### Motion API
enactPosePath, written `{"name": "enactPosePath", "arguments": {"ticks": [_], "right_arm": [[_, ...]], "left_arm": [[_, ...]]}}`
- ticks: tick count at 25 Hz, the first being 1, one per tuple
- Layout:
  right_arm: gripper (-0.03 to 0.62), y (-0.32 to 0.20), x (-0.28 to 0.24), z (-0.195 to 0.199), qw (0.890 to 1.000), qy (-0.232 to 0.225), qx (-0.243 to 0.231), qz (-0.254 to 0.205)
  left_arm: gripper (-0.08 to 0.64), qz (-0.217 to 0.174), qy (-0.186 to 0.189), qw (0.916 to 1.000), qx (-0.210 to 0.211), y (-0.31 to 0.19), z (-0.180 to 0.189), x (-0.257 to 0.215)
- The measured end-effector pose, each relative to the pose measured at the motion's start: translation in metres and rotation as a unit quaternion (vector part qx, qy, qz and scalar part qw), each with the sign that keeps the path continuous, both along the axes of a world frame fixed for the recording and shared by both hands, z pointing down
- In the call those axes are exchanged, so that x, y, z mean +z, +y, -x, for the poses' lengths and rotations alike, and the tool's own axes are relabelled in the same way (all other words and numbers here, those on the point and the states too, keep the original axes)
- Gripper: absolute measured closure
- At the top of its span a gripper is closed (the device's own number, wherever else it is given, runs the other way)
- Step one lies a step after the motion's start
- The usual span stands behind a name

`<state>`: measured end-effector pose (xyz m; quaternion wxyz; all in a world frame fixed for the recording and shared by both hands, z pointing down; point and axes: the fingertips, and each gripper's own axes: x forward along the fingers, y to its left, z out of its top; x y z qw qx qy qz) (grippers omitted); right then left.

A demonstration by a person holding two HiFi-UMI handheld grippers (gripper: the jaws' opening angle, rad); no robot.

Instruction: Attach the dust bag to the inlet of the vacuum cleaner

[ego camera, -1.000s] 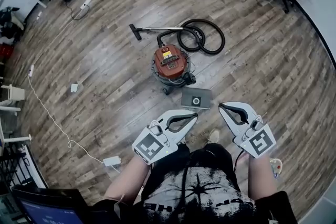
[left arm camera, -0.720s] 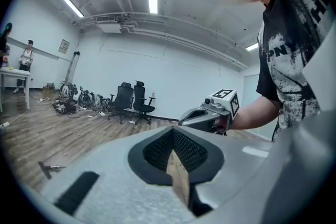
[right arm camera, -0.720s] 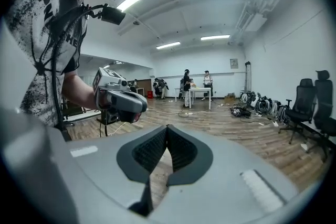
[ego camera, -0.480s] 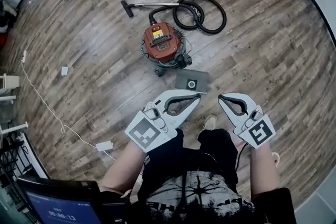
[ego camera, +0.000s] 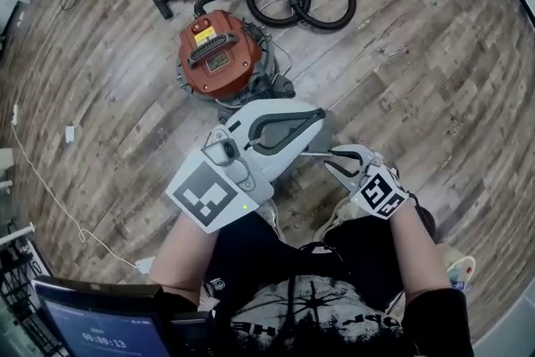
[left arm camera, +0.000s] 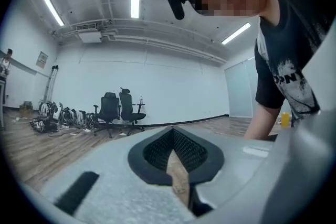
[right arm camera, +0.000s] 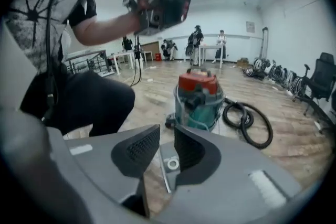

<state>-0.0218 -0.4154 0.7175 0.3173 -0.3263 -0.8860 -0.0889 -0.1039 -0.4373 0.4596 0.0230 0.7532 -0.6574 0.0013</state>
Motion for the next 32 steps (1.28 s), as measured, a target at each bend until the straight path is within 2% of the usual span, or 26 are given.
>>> {"name": "enactPosePath", "arguments": {"ticks": [3,6,8,11,17,23,28,31,32], "right_arm": [[0.441,0.007,0.134,-0.003,0.997,0.064,-0.032,-0.04],[0.381,0.02,0.254,-0.01,0.987,0.127,-0.055,-0.077],[0.369,0.024,0.316,-0.019,0.979,0.167,-0.06,-0.104],[0.349,0.013,0.377,-0.031,0.964,0.211,-0.059,-0.15],[0.357,-0.011,0.425,-0.027,0.944,0.225,-0.073,-0.23],[0.35,-0.013,0.454,-0.032,0.926,0.263,-0.094,-0.253],[0.362,-0.008,0.462,-0.036,0.919,0.277,-0.102,-0.263],[0.463,-0.006,0.458,-0.037,0.918,0.275,-0.109,-0.264],[0.542,-0.008,0.456,-0.036,0.919,0.271,-0.106,-0.267]], "left_arm": [[0.558,-0.003,-0.006,1.0,0.005,-0.005,0.008,0.06],[0.558,0.014,-0.003,0.9999,0.003,0.004,0.011,0.113],[0.558,0.03,0.003,0.9995,-0.004,0.013,0.011,0.138],[0.558,0.052,0.016,0.9984,-0.014,0.023,0.015,0.159],[0.558,0.075,0.018,0.9966,-0.031,0.038,0.019,0.174],[0.558,0.093,0.009,0.9947,-0.042,0.048,0.024,0.185],[0.558,0.102,0.017,0.9931,-0.054,0.062,0.028,0.198],[0.558,0.098,0.02,0.9932,-0.059,0.066,0.029,0.2],[0.558,0.096,0.021,0.9933,-0.06,0.067,0.029,0.201]]}}
